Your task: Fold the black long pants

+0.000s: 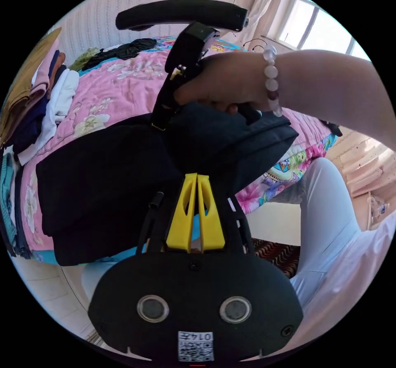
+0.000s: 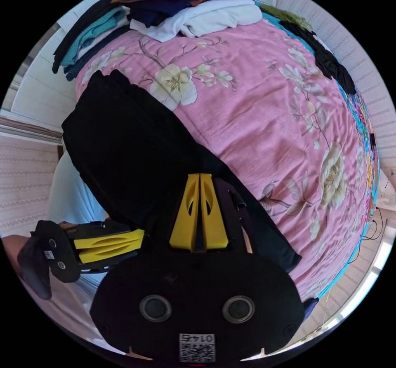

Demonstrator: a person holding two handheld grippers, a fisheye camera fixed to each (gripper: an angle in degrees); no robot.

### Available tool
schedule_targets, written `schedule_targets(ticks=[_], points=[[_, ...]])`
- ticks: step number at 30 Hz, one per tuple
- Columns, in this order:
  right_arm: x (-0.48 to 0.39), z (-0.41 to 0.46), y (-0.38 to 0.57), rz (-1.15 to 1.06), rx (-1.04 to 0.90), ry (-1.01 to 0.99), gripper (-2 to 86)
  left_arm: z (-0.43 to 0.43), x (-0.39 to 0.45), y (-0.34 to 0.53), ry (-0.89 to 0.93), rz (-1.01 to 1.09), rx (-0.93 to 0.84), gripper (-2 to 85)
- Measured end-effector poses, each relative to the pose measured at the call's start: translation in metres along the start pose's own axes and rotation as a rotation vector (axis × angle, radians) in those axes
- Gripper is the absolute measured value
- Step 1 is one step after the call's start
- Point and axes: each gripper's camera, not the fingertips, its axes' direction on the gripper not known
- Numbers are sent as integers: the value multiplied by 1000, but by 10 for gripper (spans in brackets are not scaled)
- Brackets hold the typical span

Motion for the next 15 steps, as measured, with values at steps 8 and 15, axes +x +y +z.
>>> schedule_targets(ticks=[8,15], points=[[71,-46,143,327,507,-378,2,-47,-14,-7,9,14,76,-9],[100,-37,309,784,584,-326,73,-54,-23,-63,92,60,122,38]])
